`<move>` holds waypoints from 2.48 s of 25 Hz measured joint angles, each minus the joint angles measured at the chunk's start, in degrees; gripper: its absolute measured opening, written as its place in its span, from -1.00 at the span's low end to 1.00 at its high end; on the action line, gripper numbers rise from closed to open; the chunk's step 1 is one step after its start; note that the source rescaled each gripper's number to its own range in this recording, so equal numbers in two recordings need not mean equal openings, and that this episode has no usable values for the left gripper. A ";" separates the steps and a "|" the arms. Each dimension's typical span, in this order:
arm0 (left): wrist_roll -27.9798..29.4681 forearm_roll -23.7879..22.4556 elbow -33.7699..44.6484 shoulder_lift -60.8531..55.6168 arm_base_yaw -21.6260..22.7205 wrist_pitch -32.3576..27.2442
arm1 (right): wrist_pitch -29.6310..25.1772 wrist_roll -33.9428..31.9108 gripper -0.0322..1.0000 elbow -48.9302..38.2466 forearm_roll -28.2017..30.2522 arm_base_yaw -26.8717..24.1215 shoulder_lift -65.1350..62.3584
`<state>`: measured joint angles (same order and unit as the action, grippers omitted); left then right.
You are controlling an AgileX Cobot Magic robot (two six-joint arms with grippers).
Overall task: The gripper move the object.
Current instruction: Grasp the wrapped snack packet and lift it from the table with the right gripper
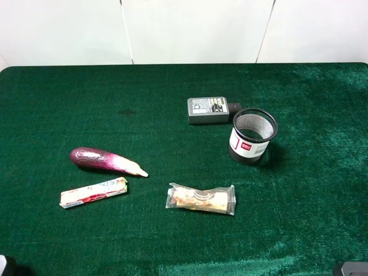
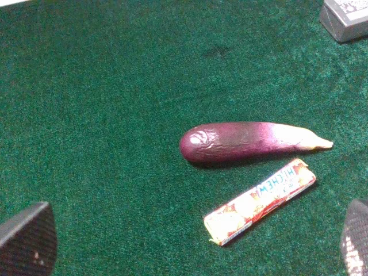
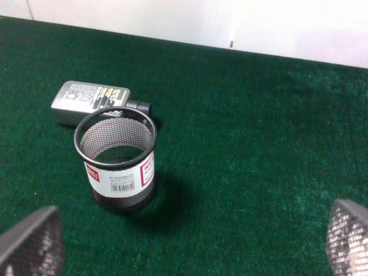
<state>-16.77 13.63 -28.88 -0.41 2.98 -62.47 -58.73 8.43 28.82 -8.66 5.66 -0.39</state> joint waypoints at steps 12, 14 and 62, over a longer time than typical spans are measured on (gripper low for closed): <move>0.00 0.00 0.00 0.00 0.00 0.00 | 0.00 -0.02 1.00 0.00 0.00 0.00 0.00; 0.00 0.00 0.00 0.00 0.00 0.00 | 0.05 -0.06 1.00 0.00 -0.05 0.00 0.00; 0.00 0.00 0.00 0.00 0.00 0.00 | -0.21 10.51 1.00 7.50 -7.82 1.89 31.31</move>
<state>-16.77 13.63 -28.88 -0.41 2.98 -62.47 -58.95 18.94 36.32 -16.48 7.55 30.92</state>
